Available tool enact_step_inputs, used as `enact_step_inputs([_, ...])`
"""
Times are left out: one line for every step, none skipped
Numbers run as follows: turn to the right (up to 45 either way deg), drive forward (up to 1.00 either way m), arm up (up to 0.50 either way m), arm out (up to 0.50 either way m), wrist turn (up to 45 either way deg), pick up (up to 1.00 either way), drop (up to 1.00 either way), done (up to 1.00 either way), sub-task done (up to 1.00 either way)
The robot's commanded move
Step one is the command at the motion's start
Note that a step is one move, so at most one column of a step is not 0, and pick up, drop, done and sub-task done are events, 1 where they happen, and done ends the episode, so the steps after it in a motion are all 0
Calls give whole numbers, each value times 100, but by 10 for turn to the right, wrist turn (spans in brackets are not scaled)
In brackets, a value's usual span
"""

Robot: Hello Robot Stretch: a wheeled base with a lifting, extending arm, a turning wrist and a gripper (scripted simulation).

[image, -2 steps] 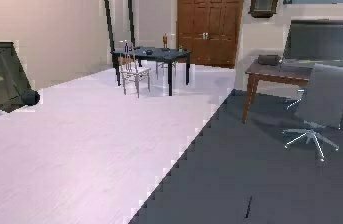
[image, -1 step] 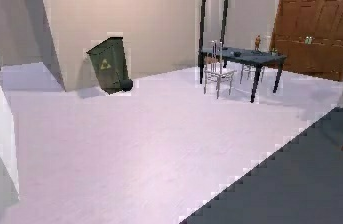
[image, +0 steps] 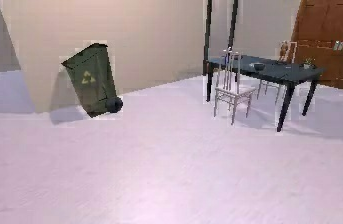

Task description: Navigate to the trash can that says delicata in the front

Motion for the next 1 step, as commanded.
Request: enact_step_inputs([0,100,0,0,0,0,0,0,0])
